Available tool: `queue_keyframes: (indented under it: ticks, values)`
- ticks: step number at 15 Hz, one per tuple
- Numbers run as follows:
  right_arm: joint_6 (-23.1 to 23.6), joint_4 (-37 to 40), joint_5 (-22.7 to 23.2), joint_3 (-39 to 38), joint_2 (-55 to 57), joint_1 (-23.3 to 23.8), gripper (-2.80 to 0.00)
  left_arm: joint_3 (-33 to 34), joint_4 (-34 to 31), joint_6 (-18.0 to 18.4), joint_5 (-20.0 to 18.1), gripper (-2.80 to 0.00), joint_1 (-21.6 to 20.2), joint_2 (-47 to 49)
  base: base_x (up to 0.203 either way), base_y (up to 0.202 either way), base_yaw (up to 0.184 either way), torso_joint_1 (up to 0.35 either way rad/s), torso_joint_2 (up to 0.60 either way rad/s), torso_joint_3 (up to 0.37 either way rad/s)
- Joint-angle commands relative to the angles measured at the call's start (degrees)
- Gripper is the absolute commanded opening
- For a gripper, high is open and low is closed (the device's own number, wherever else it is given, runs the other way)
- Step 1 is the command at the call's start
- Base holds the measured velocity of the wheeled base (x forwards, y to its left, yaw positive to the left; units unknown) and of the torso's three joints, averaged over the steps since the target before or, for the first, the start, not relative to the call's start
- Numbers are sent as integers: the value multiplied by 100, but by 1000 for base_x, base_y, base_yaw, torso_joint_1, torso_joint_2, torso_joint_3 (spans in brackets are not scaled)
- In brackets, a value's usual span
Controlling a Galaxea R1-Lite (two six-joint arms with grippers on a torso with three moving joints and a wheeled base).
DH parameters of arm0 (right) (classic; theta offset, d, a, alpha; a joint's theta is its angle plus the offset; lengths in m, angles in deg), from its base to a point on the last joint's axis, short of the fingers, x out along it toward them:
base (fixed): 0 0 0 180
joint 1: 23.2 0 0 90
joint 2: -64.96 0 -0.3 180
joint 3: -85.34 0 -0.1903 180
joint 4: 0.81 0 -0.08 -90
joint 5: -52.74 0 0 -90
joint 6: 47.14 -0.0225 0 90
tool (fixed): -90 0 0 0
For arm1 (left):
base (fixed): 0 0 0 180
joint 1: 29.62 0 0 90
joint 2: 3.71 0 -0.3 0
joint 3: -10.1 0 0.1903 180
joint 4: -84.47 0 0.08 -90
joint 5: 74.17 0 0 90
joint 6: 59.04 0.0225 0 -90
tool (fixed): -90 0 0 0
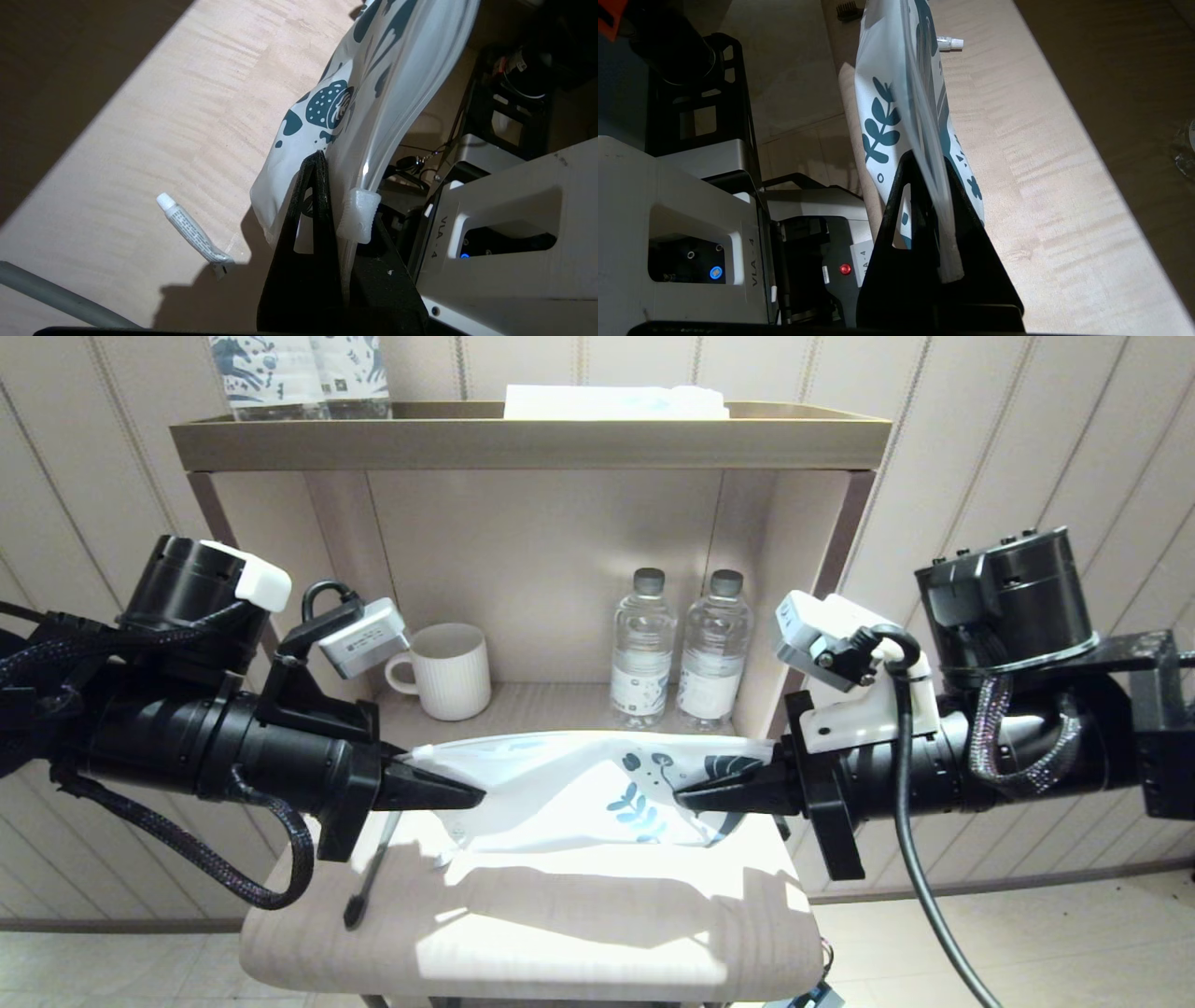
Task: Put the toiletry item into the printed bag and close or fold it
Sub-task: Pick up a toothbrush
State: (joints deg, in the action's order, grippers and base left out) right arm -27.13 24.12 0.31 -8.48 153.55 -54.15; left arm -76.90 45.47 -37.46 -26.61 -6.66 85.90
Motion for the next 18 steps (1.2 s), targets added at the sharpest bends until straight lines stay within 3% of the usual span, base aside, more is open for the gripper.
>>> queue_keyframes:
  ticks: [1,10,18]
  values:
    - [12,2,22,-14,9,-7,-280,-17,-9,5,-27,-280,79,30,0,0,0,0,0,0]
    - [21,-15,7,-23,240,-78,-280,-395,181,13,293,-280,987,694,0,0,0,0,0,0]
    - [21,-15,5,-25,254,-68,-280,-361,167,-83,348,-280,1045,497,0,0,0,0,0,0]
